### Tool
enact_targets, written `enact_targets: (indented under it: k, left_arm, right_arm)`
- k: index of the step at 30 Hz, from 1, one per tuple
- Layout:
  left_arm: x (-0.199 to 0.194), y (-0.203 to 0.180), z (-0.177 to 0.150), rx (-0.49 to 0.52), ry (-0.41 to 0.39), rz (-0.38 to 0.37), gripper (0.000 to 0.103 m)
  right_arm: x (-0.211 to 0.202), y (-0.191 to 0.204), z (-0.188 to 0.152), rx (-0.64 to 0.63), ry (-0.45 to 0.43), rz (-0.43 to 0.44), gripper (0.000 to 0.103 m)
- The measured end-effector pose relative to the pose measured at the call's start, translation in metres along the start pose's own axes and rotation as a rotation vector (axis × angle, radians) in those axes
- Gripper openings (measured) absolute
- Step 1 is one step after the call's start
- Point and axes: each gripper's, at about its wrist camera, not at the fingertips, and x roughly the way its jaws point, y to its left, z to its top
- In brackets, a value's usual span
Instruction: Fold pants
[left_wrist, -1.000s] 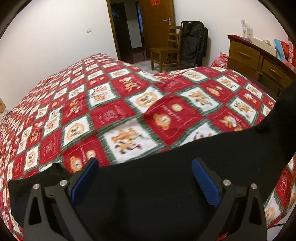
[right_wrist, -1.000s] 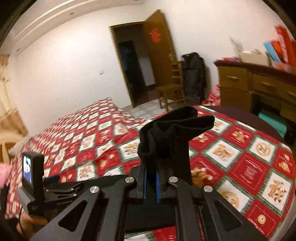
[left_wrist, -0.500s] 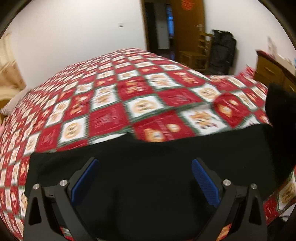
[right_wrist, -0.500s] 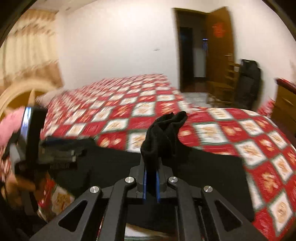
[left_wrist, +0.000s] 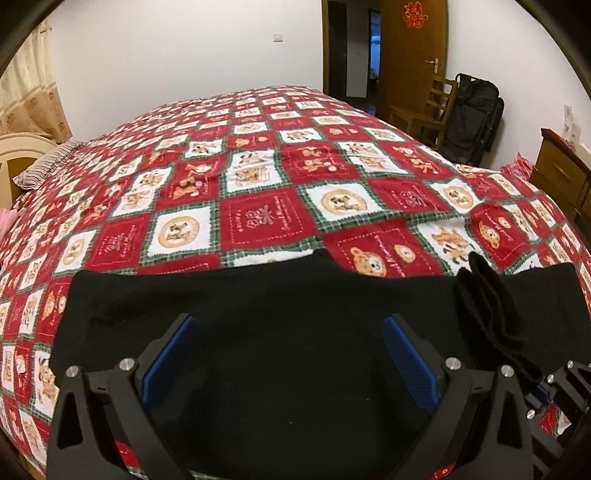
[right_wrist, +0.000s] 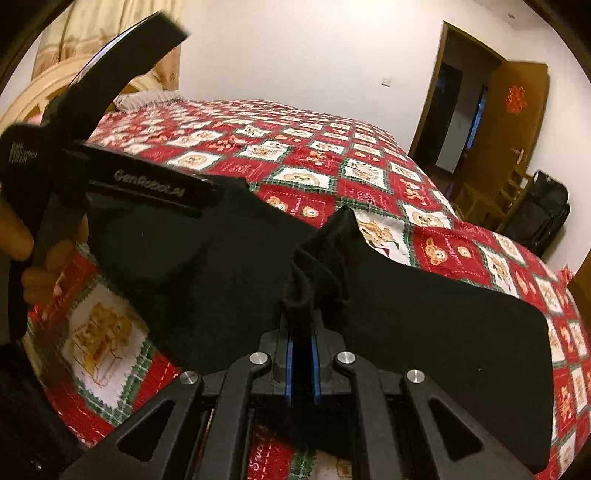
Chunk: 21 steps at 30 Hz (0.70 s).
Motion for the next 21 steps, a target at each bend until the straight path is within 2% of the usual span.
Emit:
enact_targets:
  k: [6, 11, 12, 13, 15, 18, 20, 21]
  left_arm:
    - [0.003, -0.007, -0.001, 0.021, 0.007, -0.004, 0.102]
    - [0.004, -0.013, 0.002, 0.039, 0.016, 0.008, 0.102]
    - [0.004, -0.014, 0.003, 0.043, 0.017, 0.01, 0.102]
    - [0.003, -0.015, 0.003, 0.045, 0.016, 0.009, 0.102]
    - [-0.001, -0.017, 0.006, 0.051, 0.006, 0.004, 0.102]
    - [-0.011, -0.022, 0.016, 0.056, -0.027, -0.019, 0.102]
    - [-0.017, -0.027, 0.023, 0.068, -0.052, -0.029, 0.102]
    - [-0.021, -0.032, 0.028, 0.075, -0.071, -0.036, 0.102]
  right_arm:
    - [0.002, 0.02, -0.007, -0.112, -0.005, -0.046, 0.008]
    - [0.002, 0.031, -0.009, -0.2, -0.003, -0.075, 0.016]
    - [-0.001, 0.031, -0.007, -0.208, 0.004, -0.058, 0.016]
    - [-0.005, 0.028, -0.006, -0.195, 0.007, -0.019, 0.021]
    - [-0.024, 0.007, 0.002, -0.072, -0.007, 0.216, 0.028]
    - [-0.054, -0.036, 0.009, 0.11, -0.054, 0.426, 0.032]
    - [-0.07, -0.071, 0.01, 0.199, -0.1, 0.442, 0.032]
    - [-0.078, -0.095, 0.009, 0.245, -0.121, 0.387, 0.032]
